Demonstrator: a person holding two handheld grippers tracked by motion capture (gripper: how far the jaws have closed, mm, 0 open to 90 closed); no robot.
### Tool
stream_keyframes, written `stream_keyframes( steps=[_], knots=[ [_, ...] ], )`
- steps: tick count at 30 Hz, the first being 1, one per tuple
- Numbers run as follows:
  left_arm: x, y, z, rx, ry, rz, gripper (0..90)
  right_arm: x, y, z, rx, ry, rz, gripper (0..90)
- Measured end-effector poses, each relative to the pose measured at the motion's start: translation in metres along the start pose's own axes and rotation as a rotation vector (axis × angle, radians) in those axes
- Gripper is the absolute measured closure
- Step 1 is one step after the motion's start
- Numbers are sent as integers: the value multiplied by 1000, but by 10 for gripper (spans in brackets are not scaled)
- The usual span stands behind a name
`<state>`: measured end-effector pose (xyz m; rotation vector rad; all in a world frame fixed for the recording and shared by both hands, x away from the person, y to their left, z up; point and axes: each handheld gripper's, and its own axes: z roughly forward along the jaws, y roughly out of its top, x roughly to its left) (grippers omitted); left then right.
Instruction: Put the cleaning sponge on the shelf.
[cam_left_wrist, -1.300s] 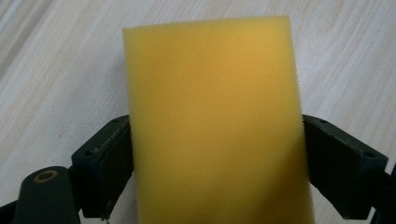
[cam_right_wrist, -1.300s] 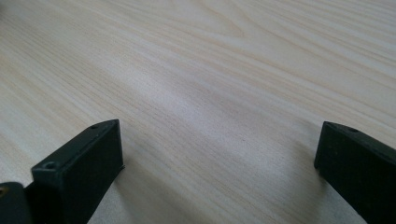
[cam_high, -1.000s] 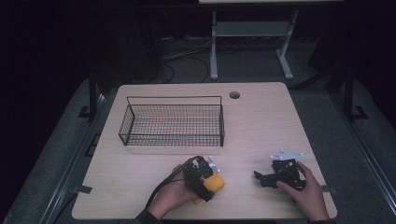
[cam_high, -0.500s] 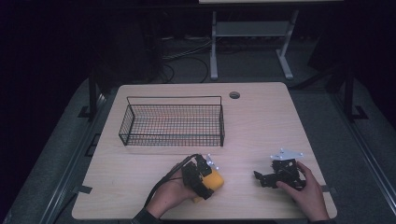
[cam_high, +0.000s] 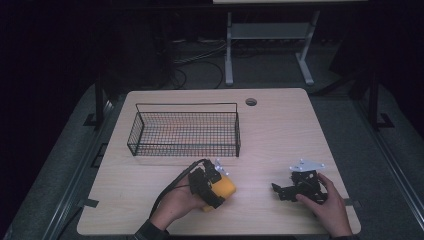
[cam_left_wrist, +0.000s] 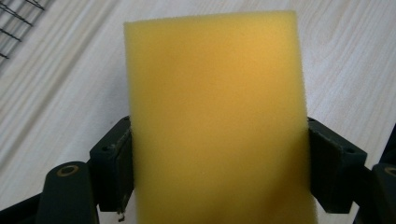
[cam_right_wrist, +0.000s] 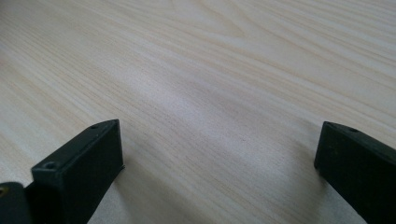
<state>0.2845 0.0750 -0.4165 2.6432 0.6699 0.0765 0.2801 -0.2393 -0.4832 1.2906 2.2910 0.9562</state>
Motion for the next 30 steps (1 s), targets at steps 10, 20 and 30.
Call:
stream_keyframes(
  steps=[10, 20, 30],
  knots=[
    [11, 0, -15, -12, 4, -23, 223, 0, 0, 0, 0, 0, 0, 3],
    [25, 4, -32, -17, 13, -33, 223, 0, 0, 0, 0, 0, 0, 3],
    [39, 8, -46, -15, 39, -39, 223, 0, 0, 0, 0, 2, 2, 3]
  ],
)
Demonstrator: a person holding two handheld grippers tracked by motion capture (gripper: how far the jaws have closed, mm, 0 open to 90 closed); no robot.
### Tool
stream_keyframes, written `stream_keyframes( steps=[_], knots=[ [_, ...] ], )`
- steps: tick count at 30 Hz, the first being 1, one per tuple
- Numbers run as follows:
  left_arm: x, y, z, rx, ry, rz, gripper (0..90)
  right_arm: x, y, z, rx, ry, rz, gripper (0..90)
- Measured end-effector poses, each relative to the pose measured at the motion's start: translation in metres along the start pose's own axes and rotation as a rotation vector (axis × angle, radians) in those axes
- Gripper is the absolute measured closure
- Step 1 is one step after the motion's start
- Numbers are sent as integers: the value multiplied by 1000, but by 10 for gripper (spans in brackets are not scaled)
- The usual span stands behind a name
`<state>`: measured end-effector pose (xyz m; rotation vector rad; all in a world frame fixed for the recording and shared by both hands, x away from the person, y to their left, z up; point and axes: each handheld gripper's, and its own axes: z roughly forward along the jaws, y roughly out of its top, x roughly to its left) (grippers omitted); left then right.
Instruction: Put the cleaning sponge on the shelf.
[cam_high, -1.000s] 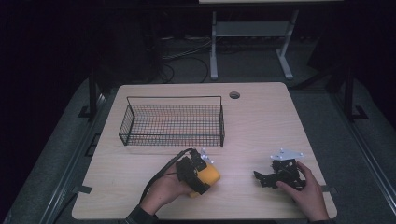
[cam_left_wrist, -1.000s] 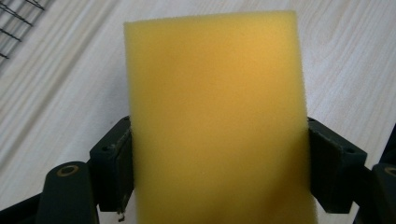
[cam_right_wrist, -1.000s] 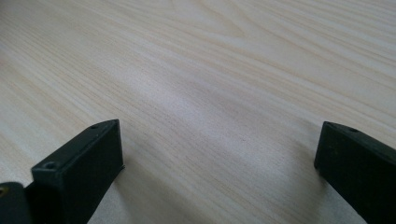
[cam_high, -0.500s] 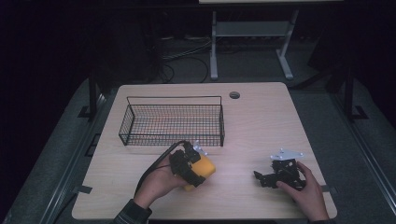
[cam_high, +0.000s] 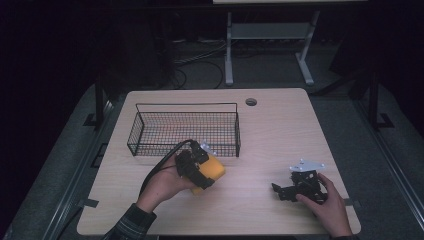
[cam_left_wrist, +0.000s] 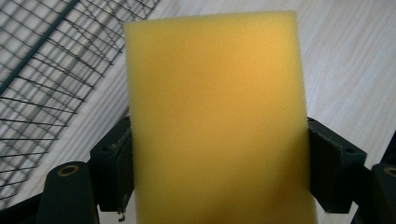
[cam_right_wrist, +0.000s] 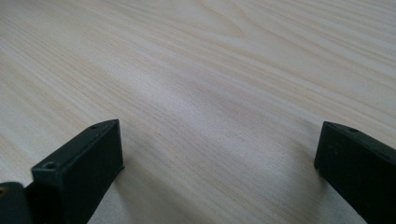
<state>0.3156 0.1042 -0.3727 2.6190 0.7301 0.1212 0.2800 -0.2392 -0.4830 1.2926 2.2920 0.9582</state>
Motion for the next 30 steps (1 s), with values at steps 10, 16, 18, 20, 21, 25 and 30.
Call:
stream_keyframes(
  steps=[10, 16, 18, 20, 21, 25, 30],
  knots=[
    [14, 3, -9, -7, 20, -22, 223, 0, 0, 0, -2, -2, -3, 3],
    [22, 6, -14, -15, 37, -35, 223, 0, 0, 0, -2, -2, -2, 3],
    [24, 8, -16, -18, 38, -38, 223, 0, 0, 0, -1, -2, -2, 3],
    [27, 9, -18, -21, 43, -40, 224, 0, 0, 0, -1, -2, -1, 3],
    [28, 9, -19, -21, 45, -41, 223, 0, 0, 0, -2, -2, -1, 3],
    [33, 11, -21, -17, 54, -46, 223, 0, 0, 0, -1, -1, -1, 3],
    [38, 14, -23, -18, 63, -50, 223, 0, 0, 0, 0, -1, -2, 3]
  ],
)
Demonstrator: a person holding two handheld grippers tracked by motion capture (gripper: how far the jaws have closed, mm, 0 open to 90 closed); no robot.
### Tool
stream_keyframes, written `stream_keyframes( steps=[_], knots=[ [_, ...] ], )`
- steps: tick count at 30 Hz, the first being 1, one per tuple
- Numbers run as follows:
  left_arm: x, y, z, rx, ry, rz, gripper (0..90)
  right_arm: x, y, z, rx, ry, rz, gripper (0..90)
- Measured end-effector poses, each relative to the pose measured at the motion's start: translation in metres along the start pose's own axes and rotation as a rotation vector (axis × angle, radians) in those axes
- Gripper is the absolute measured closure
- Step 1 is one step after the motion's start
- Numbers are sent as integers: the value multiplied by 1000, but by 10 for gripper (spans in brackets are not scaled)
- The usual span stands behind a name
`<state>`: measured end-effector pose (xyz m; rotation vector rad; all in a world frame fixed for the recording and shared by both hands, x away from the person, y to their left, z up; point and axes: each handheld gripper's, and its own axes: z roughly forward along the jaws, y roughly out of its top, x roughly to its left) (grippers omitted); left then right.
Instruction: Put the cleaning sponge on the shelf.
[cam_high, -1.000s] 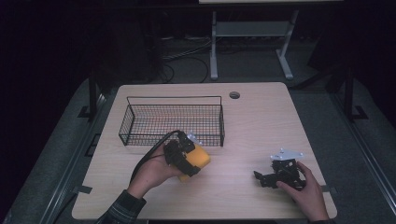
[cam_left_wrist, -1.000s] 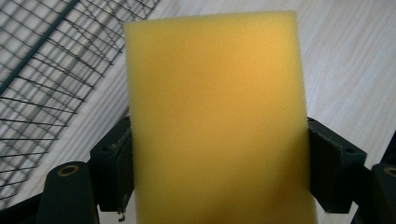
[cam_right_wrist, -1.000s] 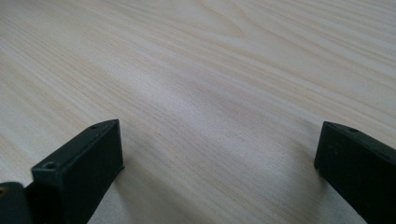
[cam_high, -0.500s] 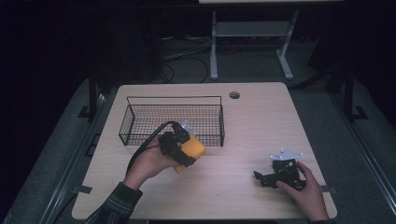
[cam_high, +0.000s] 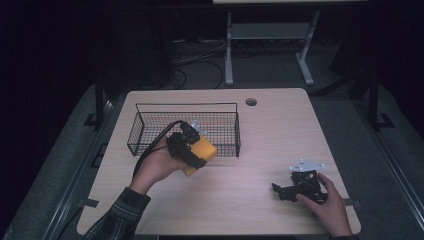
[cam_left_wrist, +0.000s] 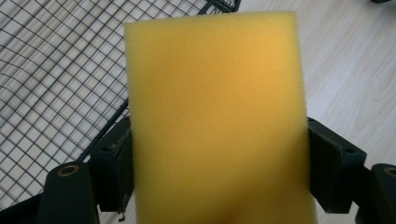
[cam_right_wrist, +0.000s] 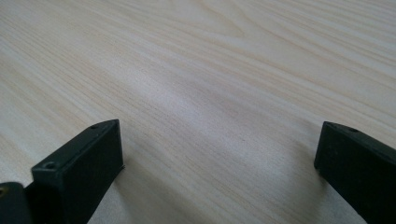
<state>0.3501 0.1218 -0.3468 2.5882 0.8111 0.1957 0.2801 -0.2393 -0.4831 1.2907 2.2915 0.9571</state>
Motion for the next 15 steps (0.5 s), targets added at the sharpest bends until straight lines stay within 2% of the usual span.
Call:
stream_keyframes(
  steps=[15],
  knots=[
    [16, 6, -3, -3, 25, -24, 224, 0, 0, 0, 0, 0, 0, 4]
  ],
)
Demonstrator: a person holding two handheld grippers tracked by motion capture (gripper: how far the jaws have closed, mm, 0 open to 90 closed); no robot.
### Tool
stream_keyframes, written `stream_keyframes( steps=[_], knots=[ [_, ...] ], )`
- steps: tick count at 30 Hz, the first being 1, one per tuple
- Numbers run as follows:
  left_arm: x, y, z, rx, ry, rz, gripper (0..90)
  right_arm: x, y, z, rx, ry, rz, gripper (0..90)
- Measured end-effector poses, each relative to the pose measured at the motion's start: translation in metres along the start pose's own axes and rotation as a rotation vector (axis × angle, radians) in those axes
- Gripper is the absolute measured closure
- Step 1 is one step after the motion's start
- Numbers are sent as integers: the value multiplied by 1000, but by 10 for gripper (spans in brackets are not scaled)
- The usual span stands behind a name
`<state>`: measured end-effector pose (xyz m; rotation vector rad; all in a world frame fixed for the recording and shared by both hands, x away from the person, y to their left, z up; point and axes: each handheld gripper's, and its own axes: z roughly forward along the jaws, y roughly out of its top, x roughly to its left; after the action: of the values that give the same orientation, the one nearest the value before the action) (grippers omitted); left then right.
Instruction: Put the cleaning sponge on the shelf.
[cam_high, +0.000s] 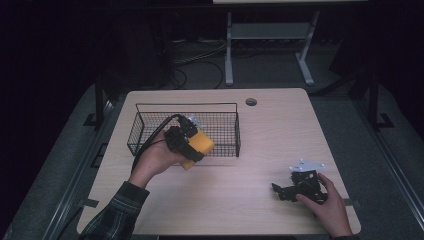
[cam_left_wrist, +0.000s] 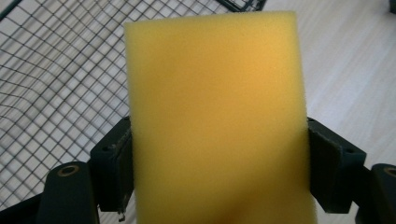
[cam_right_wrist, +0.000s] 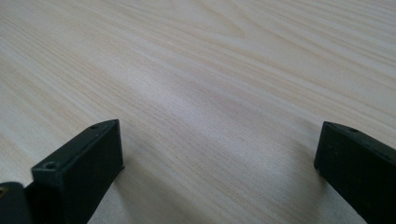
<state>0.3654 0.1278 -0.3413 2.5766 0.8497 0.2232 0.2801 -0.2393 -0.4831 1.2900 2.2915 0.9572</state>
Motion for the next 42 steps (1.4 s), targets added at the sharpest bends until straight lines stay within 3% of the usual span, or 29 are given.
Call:
stream_keyframes(
  steps=[15, 42],
  knots=[
    [32, 3, 1, -5, 55, -48, 225, 0, 0, 0, -2, 0, -2, 3],
    [81, -9, -5, -41, 112, -129, 225, 0, 0, 0, 0, -1, 0, 3]
  ],
)
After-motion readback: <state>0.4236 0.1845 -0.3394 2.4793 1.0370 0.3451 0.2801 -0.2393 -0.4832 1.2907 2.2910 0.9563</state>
